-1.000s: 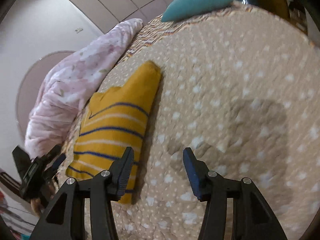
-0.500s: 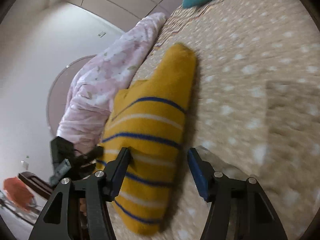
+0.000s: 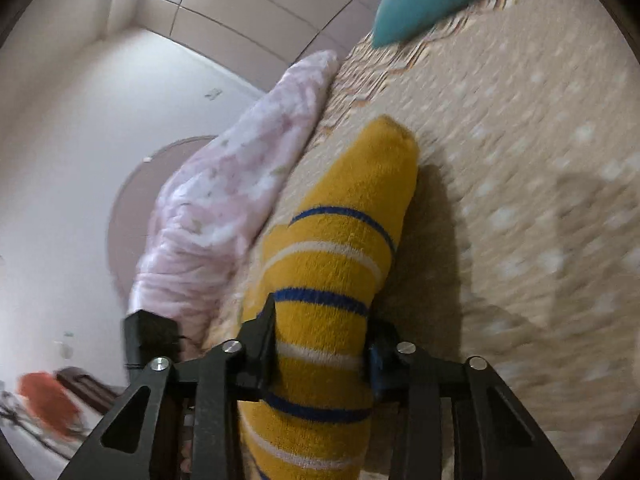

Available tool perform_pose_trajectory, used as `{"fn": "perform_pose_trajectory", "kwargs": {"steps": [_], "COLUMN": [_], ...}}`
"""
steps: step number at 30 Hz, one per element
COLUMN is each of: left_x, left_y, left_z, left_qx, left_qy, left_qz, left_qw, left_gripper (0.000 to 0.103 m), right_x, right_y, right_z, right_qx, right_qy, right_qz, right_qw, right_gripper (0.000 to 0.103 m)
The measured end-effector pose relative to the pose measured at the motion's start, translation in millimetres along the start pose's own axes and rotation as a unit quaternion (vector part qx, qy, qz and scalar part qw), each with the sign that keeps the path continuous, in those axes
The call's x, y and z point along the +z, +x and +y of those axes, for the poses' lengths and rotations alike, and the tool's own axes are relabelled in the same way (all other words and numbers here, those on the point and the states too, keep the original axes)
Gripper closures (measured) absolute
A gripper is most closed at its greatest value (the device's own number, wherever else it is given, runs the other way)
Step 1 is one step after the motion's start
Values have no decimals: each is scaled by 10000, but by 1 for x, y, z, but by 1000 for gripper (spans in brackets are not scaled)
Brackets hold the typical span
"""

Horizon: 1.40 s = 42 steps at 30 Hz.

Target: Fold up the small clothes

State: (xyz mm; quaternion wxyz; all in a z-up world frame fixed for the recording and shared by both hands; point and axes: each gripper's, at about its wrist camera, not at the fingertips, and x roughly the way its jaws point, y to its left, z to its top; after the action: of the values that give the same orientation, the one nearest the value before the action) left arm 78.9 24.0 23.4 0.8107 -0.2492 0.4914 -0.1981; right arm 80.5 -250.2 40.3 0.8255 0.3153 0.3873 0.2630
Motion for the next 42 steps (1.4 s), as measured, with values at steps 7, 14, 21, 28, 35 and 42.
{"fn": "perform_pose_trajectory", "kwargs": {"steps": [7,14,21,28,35,42], "left_x": [-6,-33,-91,-126,-148,-162], "left_y": [-2,-48,-136,-195,-202,-209], "left_z": [15,-10,-53,-74,-113,-132], "left_qx": [210,786,2204,2532,2279,2177], "left_qy": [-99,468,1379,1296,1662,1468], "left_qz": [17,-531,-2331,-3433,-3555,-3471], "left_qw": [9997,9944,9371,8951,8911,9003], "left_gripper": [50,50,5,0,0,0], "right_x": [-13,-6,-22,-58,-97,-132], "right_y": [-27,-25,37,-35,-113,-166], "right_z": [1,53,29,92,109,112], "right_qx": [-797,-335,-392,-1568,-3051,-3259], "right_qy": [-408,-967,-404,-1655,-2225,-2180], "right_qz": [-192,-325,377,-498,-1844,-2470], "right_qw": [9958,9942,9977,9724,9074,8862], "right_gripper": [54,54,53,33,9,9]}}
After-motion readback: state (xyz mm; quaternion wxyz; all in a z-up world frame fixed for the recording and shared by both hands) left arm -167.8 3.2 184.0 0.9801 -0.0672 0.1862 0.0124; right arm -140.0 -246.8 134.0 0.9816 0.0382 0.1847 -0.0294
